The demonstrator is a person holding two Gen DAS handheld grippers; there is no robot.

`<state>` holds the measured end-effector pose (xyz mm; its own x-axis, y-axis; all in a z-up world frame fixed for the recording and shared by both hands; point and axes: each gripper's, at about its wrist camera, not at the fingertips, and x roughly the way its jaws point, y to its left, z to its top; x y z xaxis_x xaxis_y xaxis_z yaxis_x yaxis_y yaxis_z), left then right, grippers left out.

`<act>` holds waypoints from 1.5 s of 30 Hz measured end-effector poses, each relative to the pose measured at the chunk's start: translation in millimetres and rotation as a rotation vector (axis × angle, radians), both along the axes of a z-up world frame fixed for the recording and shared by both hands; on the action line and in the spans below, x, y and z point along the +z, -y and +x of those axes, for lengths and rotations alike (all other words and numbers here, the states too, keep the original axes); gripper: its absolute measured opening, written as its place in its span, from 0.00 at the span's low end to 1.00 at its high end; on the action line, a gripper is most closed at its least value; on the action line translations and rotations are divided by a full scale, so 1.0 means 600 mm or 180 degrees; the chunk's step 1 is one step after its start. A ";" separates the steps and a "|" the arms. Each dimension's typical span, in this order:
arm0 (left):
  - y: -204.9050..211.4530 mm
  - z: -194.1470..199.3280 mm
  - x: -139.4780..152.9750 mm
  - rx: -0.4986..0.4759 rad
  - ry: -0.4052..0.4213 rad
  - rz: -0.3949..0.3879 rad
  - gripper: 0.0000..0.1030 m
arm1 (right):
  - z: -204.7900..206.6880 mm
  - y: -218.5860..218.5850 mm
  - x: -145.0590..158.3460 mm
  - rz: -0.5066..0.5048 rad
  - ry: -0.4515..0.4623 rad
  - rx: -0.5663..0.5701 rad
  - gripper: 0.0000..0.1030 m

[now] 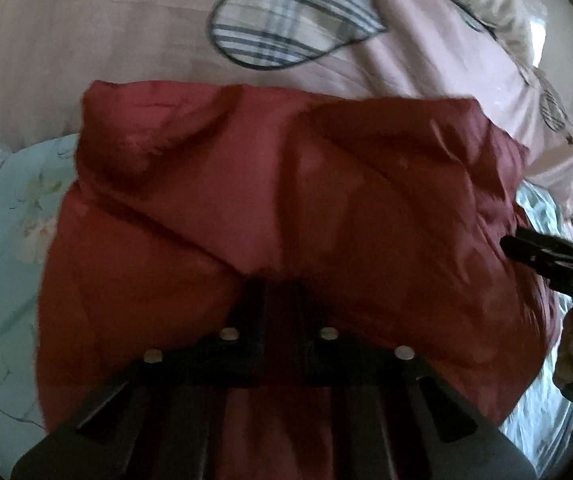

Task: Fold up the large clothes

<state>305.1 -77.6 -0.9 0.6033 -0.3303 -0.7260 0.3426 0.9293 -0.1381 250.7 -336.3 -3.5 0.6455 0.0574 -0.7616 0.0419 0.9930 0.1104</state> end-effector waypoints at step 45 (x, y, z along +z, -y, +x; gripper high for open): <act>-0.141 -0.002 0.035 0.0121 -0.0256 -0.0973 0.51 | -0.067 0.132 0.015 0.0844 0.0181 -0.0450 0.80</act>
<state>304.1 6.9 20.2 0.5640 -0.5188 -0.6425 0.2851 0.8525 -0.4381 210.4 -415.7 5.4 0.7024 0.1560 -0.6944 0.1639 0.9140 0.3712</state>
